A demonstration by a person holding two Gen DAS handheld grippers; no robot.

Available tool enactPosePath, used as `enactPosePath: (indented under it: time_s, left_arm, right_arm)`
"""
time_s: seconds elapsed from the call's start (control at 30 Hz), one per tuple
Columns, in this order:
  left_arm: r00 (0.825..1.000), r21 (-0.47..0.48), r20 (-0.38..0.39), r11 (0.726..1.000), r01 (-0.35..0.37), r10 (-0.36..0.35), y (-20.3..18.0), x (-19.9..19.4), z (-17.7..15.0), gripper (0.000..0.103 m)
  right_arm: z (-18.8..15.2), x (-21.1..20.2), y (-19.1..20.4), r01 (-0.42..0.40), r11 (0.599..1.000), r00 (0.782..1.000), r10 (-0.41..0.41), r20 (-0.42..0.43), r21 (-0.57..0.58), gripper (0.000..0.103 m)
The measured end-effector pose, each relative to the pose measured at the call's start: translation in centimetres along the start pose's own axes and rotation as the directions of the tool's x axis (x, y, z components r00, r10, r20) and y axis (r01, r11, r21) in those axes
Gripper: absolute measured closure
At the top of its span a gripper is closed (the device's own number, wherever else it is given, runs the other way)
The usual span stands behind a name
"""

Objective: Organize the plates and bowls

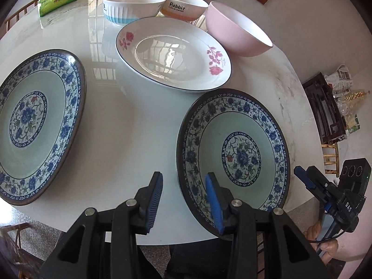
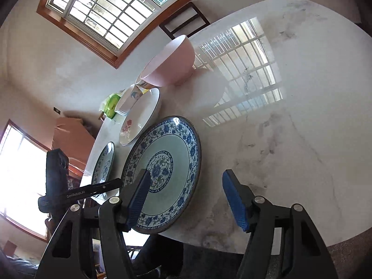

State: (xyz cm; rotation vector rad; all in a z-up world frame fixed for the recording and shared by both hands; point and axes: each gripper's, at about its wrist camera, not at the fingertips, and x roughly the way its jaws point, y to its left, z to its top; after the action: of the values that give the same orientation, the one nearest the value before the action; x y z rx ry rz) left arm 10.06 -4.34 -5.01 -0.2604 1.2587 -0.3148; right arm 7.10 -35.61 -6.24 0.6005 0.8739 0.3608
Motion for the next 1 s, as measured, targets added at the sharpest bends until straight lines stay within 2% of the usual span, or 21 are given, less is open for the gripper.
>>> enactPosePath:
  time_s: [0.17, 0.4, 0.47, 0.5, 0.53, 0.57, 0.6, 0.73, 1.0]
  left_arm:
    - [0.999, -0.061, -0.017, 0.997, 0.036, -0.038, 0.5, 0.5, -0.1, 0.064]
    - [1.0, -0.032, -0.023, 0.999, -0.02, 0.019, -0.2, 0.5, -0.2, 0.064]
    - [0.999, -0.014, -0.028, 0.999, -0.044, 0.043, -0.5, 0.6, -0.2, 0.065]
    - [0.998, -0.005, -0.028, 0.999, -0.052, 0.052, -0.7, 0.7, -0.2, 0.075]
    - [0.998, 0.005, -0.032, 0.999, -0.049, 0.049, -0.8, 0.7, -0.3, 0.079]
    - [0.998, 0.005, -0.029, 0.998, -0.057, 0.057, -1.0, 0.7, -0.3, 0.079]
    - [0.998, 0.001, -0.027, 0.998, -0.062, 0.062, -0.9, 0.8, -0.3, 0.079]
    - [0.997, 0.03, 0.005, 0.996, -0.081, 0.081, -1.2, 0.6, -0.7, 0.079]
    - [0.995, 0.07, 0.054, 0.993, -0.091, 0.087, -2.1, -0.4, -1.7, 0.079]
  right_arm:
    - [0.5, 1.5, -0.4, -0.028, 1.0, 0.999, 0.028, -0.026, -0.002, 0.041]
    - [0.9, 3.3, -0.3, -0.039, 0.999, 0.997, 0.038, -0.067, -0.014, 0.047]
    - [0.9, 3.7, -0.4, -0.04, 0.999, 0.996, 0.039, -0.079, -0.013, 0.049]
    - [0.9, 4.0, -0.5, -0.048, 0.999, 0.995, 0.047, -0.089, -0.006, 0.054]
    - [0.8, 4.3, -0.6, -0.062, 0.998, 0.994, 0.062, -0.095, 0.003, 0.058]
    - [0.8, 4.5, -0.8, -0.072, 0.997, 0.992, 0.073, -0.104, 0.009, 0.061]
    - [0.7, 4.6, -0.9, -0.08, 0.997, 0.99, 0.081, -0.114, 0.012, 0.068]
    - [0.4, 4.9, -0.8, -0.063, 0.998, 0.991, 0.062, -0.115, -0.003, 0.077]
    - [-0.7, 3.8, -1.2, -0.04, 0.999, 0.995, 0.039, -0.093, -0.003, 0.079]
